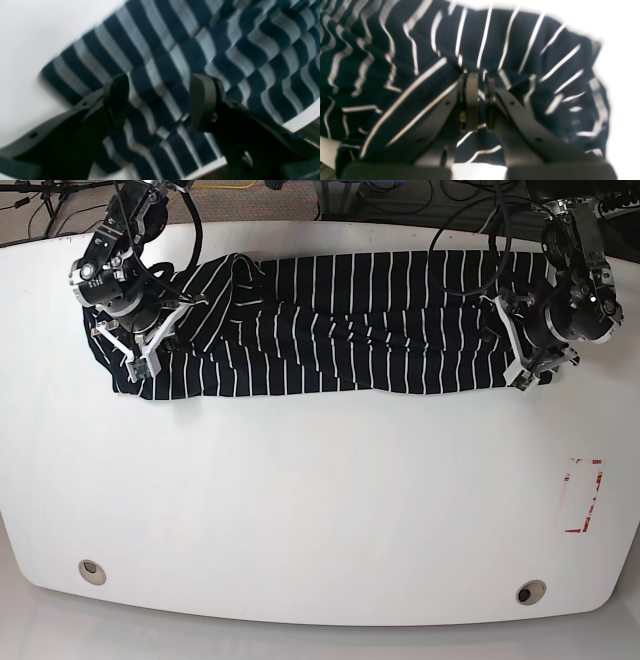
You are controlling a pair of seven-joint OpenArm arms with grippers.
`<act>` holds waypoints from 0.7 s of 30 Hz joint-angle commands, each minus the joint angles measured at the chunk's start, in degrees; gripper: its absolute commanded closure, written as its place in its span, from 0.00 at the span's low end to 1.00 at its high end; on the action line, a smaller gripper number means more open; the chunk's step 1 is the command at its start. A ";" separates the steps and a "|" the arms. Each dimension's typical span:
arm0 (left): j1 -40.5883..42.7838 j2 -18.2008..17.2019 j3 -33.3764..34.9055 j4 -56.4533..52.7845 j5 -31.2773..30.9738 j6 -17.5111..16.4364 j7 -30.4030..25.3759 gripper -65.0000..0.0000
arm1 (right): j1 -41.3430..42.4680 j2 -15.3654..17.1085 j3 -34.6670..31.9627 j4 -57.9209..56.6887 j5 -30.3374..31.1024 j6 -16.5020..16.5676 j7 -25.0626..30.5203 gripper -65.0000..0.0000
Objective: Fold the T-shirt properly
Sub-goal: 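Slide the left gripper inward along the folded edge, smoothing it, then hold the folded shirt ends with both grippers, squaring them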
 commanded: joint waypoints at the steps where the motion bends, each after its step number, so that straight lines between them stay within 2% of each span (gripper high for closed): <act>1: -0.28 -0.62 -0.04 -2.13 -0.32 1.50 -1.79 0.45 | 0.45 0.69 0.40 -0.40 -1.20 -0.10 3.21 0.93; 7: -1.25 -0.79 0.31 -9.07 -0.05 3.44 -4.52 0.45 | 0.54 0.78 0.58 -3.30 -4.45 -0.10 6.03 0.93; 11: -2.57 -0.79 0.31 -14.17 4.69 3.35 -6.36 0.45 | 0.54 0.87 0.67 -5.50 -5.59 -0.10 6.47 0.94; 16: -5.03 -0.79 1.72 -18.92 10.76 2.91 -8.30 0.45 | -0.34 0.87 0.67 -6.91 -6.21 -0.10 9.90 0.94; 21: -6.61 -2.46 6.02 -19.80 11.64 2.91 -9.97 0.45 | -1.40 0.87 0.67 -8.58 -6.82 -0.10 12.36 0.94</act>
